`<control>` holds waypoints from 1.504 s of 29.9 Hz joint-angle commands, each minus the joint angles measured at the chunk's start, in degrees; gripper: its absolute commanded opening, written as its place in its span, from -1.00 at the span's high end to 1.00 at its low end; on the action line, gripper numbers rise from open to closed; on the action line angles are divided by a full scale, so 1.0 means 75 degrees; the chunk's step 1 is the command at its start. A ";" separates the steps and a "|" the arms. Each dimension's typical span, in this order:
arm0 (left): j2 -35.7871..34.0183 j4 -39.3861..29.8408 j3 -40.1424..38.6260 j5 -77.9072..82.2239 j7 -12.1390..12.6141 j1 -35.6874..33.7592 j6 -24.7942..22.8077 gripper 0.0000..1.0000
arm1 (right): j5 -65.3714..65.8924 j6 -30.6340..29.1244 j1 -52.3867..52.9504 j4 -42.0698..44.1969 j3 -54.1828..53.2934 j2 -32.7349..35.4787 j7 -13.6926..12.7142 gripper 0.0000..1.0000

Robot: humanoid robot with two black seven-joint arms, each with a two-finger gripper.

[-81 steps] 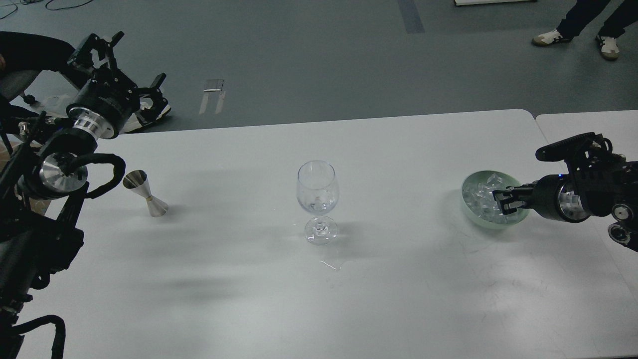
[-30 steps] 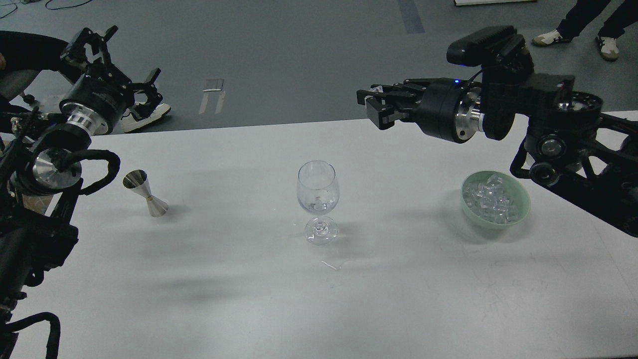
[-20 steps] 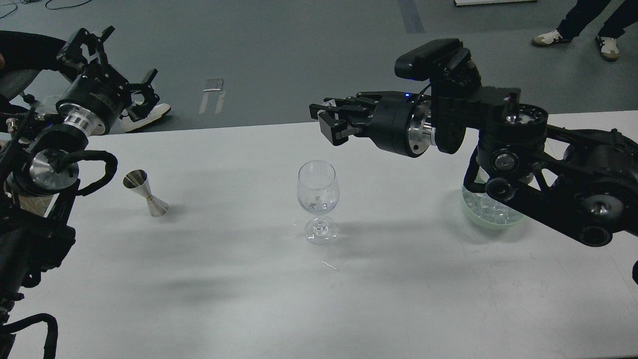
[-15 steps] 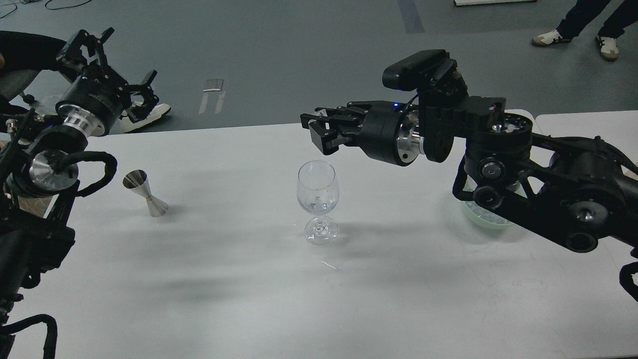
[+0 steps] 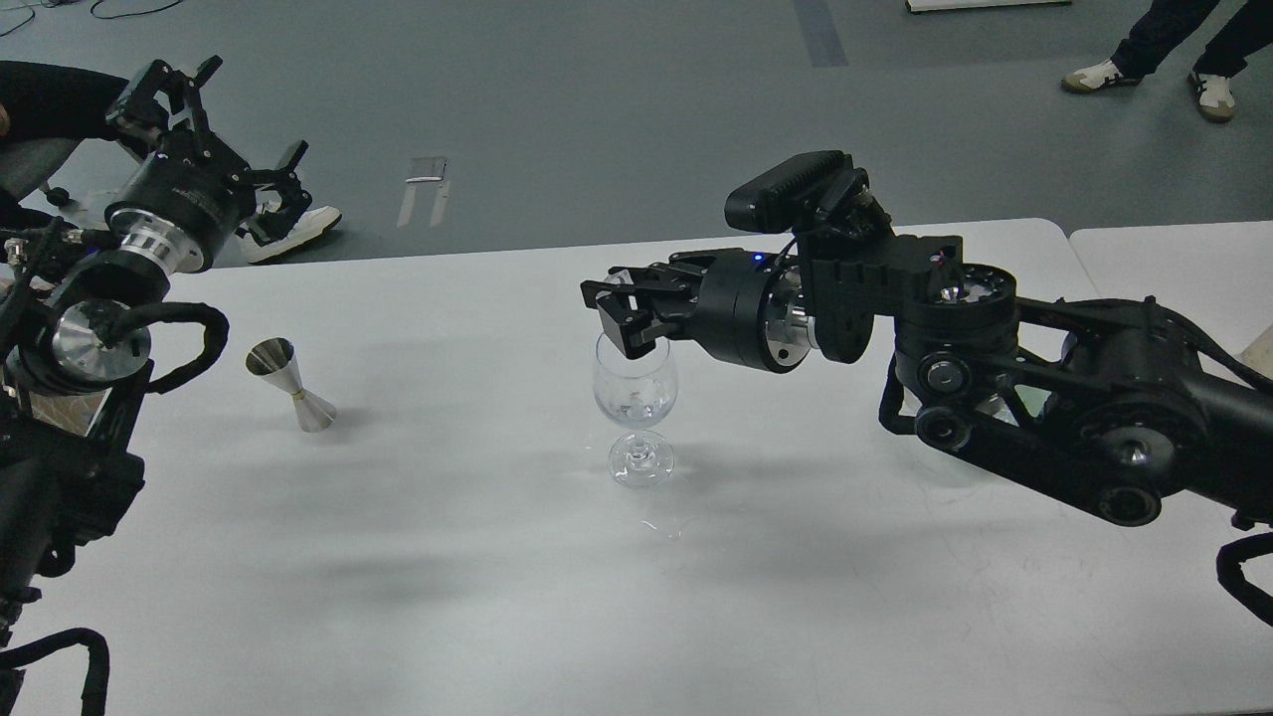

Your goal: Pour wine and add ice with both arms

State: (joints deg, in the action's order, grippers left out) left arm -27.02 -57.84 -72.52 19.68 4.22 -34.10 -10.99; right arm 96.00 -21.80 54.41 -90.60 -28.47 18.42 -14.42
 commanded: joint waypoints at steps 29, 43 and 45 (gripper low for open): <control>-0.0007 0.0001 0.0001 0.0001 -0.0070 0.0012 0.0001 -0.93 | -0.0085 -0.0024 -0.0094 0.0069 0.0245 0.0017 0.0282 0.55; -0.0007 0.0001 0.0001 0.0001 -0.0070 0.0000 -0.0011 -0.93 | -0.0049 -0.0024 -0.0094 0.0151 0.0257 0.0005 0.0282 0.26; -0.0007 0.0001 0.0001 0.0001 -0.0070 0.0000 -0.0011 -0.93 | -0.0049 -0.0024 -0.0094 0.0151 0.0257 0.0005 0.0282 0.25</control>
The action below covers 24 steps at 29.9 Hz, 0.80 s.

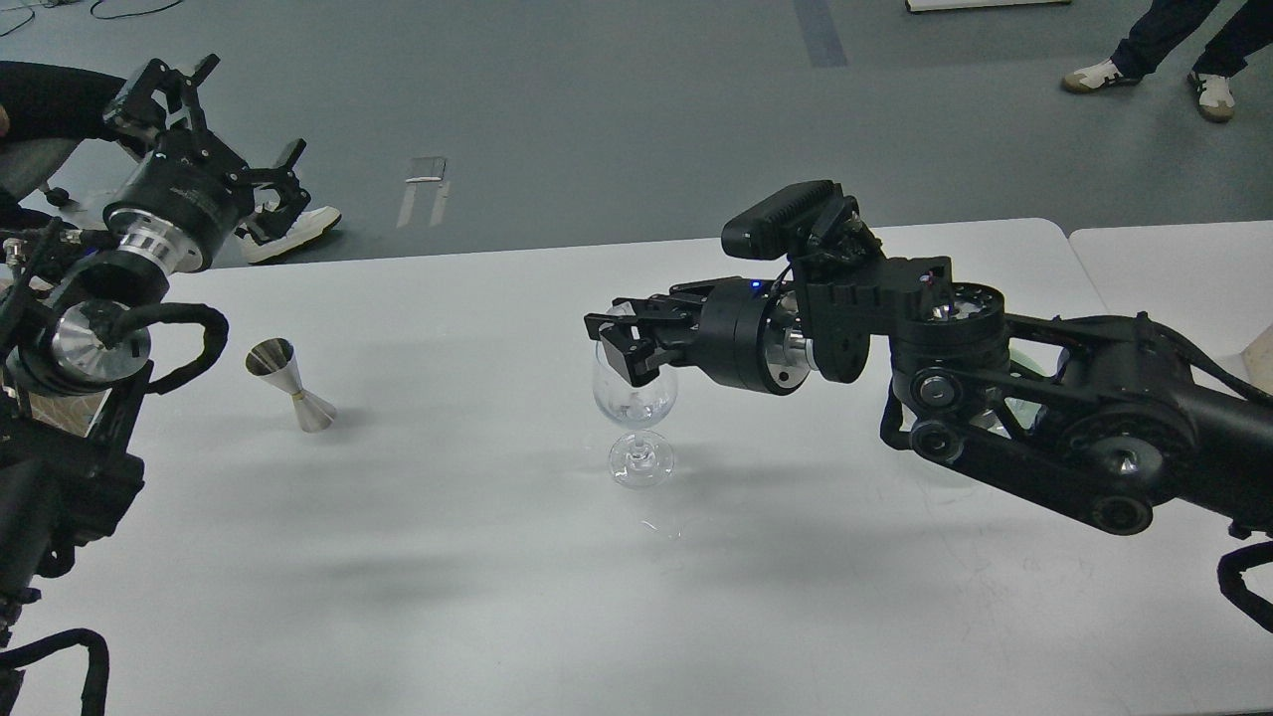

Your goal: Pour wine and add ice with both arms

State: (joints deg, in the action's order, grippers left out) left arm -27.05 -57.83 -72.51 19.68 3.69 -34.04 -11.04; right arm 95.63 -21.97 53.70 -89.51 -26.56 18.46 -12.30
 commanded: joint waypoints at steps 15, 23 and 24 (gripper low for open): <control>-0.0038 0.0000 0.0001 0.0000 0.0000 -0.0020 0.0007 -0.93 | -0.0012 0.0082 0.0024 0.0006 -0.0441 -0.0071 0.0000 -0.54; -0.0061 0.0000 0.0001 0.0000 0.0000 -0.0020 -0.0052 -0.93 | -0.0094 0.0129 -0.0093 0.0041 -0.2001 -0.0235 -0.0012 -1.00; -0.0061 -0.0012 0.0001 0.0000 0.0000 -0.0032 -0.0052 -0.93 | -0.0106 0.0129 -0.0151 0.0052 -0.2279 -0.0235 -0.0012 -1.00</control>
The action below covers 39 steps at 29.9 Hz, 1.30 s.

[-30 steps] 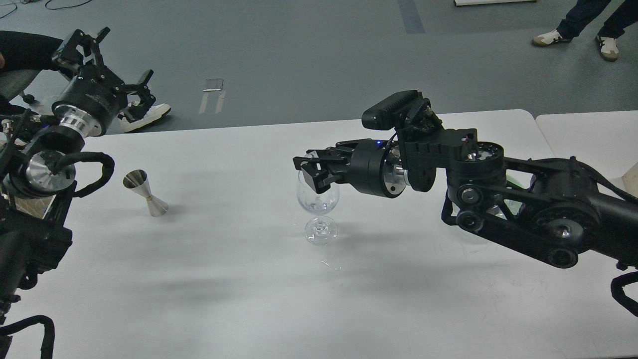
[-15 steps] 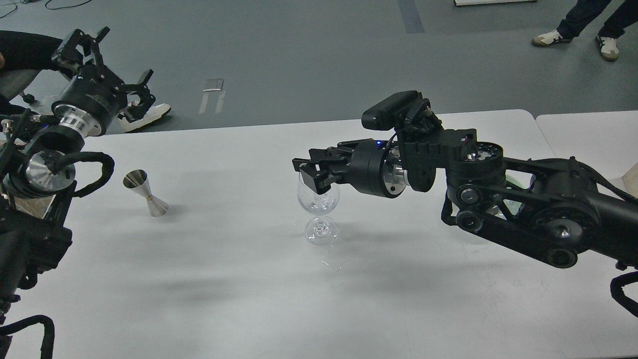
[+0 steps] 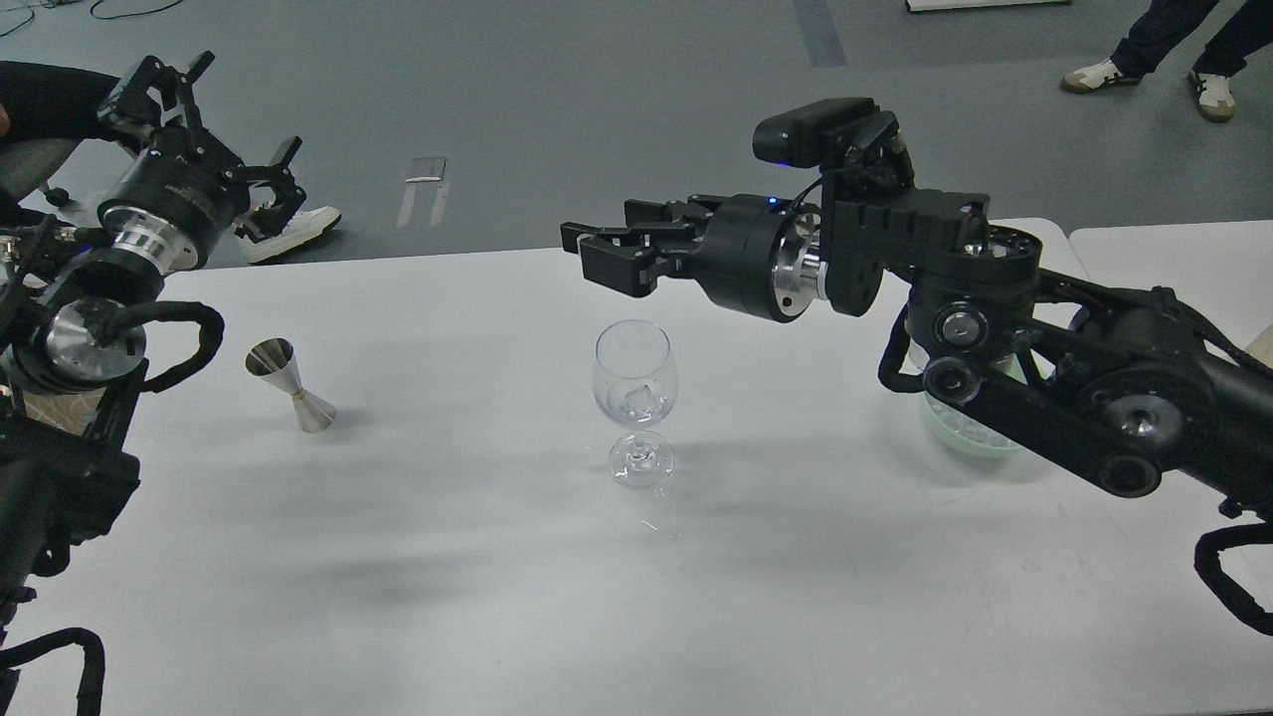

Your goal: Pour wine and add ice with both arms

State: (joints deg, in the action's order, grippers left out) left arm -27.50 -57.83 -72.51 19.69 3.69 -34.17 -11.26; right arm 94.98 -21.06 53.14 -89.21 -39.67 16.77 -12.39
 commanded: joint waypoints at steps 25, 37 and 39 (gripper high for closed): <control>-0.0330 -0.0012 0.0024 0.0059 -0.1066 0.0149 -0.0749 -0.95 | -0.4237 0.1600 -0.1390 0.2179 -0.5139 -0.1392 0.0070 -1.00; -0.0295 0.0023 0.0012 0.0059 -0.1078 0.0219 -0.0737 -0.95 | -0.8301 0.1495 -0.1355 0.4921 -0.6089 -0.1427 0.1055 -1.00; -0.0295 0.0046 0.0012 0.0059 -0.1078 0.0219 -0.0761 -0.95 | -0.8678 0.1495 -0.1355 0.5027 -0.6113 -0.1404 0.1113 -1.00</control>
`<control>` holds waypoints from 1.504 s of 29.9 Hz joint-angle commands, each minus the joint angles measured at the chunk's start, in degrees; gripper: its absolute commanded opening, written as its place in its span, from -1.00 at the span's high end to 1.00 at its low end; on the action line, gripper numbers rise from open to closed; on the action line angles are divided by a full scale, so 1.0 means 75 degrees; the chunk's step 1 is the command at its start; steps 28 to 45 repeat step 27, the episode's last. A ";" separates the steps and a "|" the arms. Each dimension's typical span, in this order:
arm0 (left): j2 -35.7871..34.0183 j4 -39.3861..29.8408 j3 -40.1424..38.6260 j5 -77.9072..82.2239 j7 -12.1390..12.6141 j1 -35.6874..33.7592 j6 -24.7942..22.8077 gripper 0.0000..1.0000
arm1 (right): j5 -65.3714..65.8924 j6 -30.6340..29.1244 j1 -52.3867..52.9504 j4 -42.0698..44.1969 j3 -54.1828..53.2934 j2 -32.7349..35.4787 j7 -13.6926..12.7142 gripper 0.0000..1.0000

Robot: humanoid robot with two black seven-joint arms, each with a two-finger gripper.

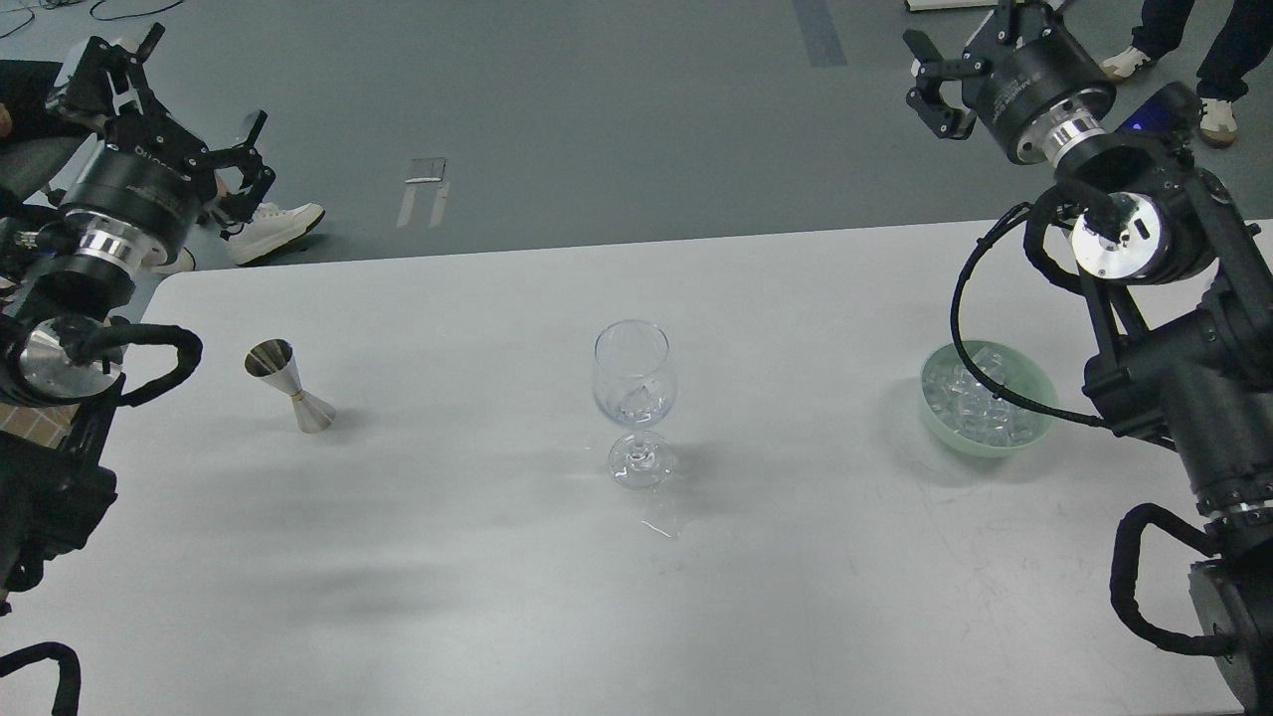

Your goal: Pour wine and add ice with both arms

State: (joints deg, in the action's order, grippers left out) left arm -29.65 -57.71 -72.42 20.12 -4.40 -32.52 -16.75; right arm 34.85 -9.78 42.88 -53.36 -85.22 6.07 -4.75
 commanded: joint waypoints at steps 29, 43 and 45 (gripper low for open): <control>0.0742 0.1612 0.0199 0.0141 -0.0468 -0.0468 -0.0041 -0.95 | -0.2150 -0.0044 0.0047 0.1138 -0.0051 -0.0445 0.0340 -1.00; 0.0742 0.1612 0.0199 0.0141 -0.0468 -0.0468 -0.0041 -0.95 | -0.2150 -0.0044 0.0047 0.1138 -0.0051 -0.0445 0.0340 -1.00; 0.0742 0.1612 0.0199 0.0141 -0.0468 -0.0468 -0.0041 -0.95 | -0.2150 -0.0044 0.0047 0.1138 -0.0051 -0.0445 0.0340 -1.00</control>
